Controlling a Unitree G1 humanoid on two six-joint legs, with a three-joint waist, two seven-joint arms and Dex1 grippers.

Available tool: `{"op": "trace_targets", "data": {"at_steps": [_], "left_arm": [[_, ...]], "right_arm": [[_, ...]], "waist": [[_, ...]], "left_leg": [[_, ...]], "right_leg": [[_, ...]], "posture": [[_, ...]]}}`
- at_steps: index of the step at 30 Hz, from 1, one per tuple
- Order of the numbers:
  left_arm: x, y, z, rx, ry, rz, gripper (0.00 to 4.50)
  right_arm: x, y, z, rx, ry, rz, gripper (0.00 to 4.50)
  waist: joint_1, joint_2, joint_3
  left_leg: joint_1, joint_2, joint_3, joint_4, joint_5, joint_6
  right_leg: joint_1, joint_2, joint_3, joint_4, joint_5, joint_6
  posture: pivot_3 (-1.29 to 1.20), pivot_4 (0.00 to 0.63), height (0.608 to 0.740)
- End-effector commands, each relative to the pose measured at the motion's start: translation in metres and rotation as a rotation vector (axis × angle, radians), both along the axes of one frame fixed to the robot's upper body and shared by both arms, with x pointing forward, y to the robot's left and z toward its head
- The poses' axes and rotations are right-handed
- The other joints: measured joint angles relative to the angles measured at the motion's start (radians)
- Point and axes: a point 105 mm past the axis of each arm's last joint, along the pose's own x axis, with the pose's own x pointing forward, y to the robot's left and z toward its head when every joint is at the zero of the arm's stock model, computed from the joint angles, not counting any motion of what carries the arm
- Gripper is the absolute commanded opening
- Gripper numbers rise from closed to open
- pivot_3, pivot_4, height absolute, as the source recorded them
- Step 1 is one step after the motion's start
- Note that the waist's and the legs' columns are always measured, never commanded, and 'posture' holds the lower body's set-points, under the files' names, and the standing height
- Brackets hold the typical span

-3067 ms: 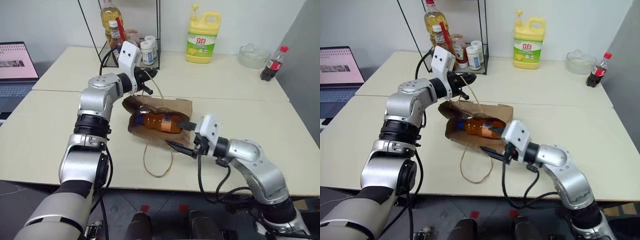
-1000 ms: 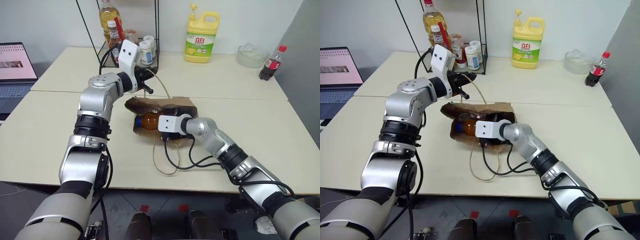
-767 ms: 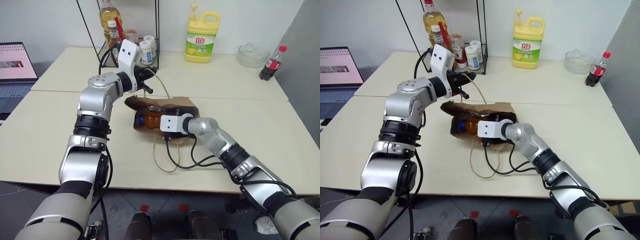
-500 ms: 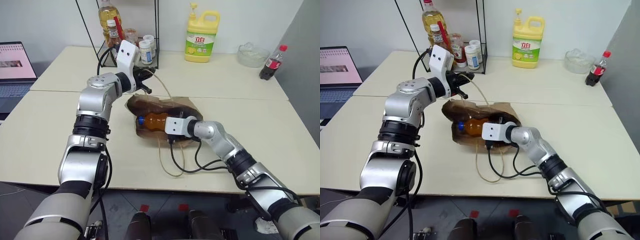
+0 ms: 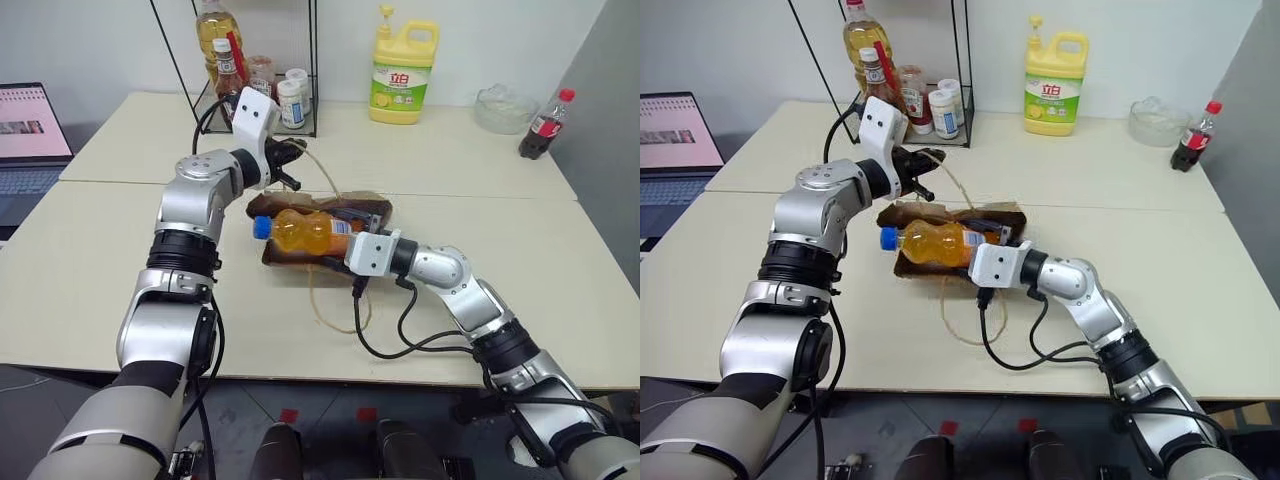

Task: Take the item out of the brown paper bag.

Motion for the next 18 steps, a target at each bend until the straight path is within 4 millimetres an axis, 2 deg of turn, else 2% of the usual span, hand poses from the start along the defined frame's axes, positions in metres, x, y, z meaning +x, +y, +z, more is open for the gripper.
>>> {"op": "trace_targets", "data": {"at_steps": [1,5,8,11,14,16,18], "left_arm": [[0.0,-0.001,0.021,0.01,-0.075,0.004,0.0],[0.002,0.0,0.02,0.017,-0.075,0.009,0.0],[0.002,0.001,0.02,0.02,-0.075,0.01,0.0],[0.001,0.002,0.018,0.022,-0.073,0.009,0.0],[0.001,0.003,0.016,0.025,-0.07,0.01,0.0],[0.0,0.003,0.016,0.026,-0.069,0.01,0.0],[0.0,0.004,0.016,0.027,-0.069,0.01,0.0]], "right_arm": [[-0.019,-0.006,0.04,0.134,-0.136,0.064,3.27],[-0.028,-0.022,0.069,0.268,-0.214,0.033,3.27],[-0.02,-0.04,0.092,0.346,-0.268,-0.087,3.27],[-0.003,-0.066,0.109,0.399,-0.27,-0.261,3.27],[0.023,-0.105,0.106,0.331,-0.239,-0.508,3.27],[0.03,-0.12,0.103,0.312,-0.209,-0.588,3.27],[0.041,-0.144,0.09,0.235,-0.14,-0.694,3.27]], "waist": [[0.0,0.0,0.001],[0.0,0.0,0.002],[0.002,0.0,0.003],[0.005,0.0,0.003],[0.007,0.0,0.003],[0.01,0.0,0.003],[0.013,0.001,0.004]], "left_leg": [[0.0,0.0,0.0,0.0,0.0,0.0],[0.0,0.0,0.0,0.0,0.0,0.0],[0.0,0.0,0.0,0.0,0.0,0.0],[0.0,0.0,0.0,0.0,0.0,0.0],[0.0,0.0,0.0,0.0,0.0,-0.001],[0.0,0.0,0.0,0.0,0.0,0.0],[0.0,0.0,0.001,0.0,0.0,0.0]], "right_leg": [[0.0,0.0,0.0,0.0,0.0,0.0],[0.0,0.0,0.0,0.0,0.0,0.0],[0.0,0.0,0.0,0.0,0.0,0.0],[0.0,0.0,0.0,0.0,0.0,0.0],[0.0,0.0,0.0,0.0,0.0,0.0],[0.0,0.0,0.0,0.0,0.0,0.0],[0.0,0.0,0.0,0.0,0.0,0.0]], "posture": [[0.0,0.15,0.74],[0.0,0.15,0.74],[0.0,0.15,0.74],[0.0,0.15,0.74],[0.0,0.15,0.74],[0.0,0.15,0.74],[0.0,0.15,0.74]]}}
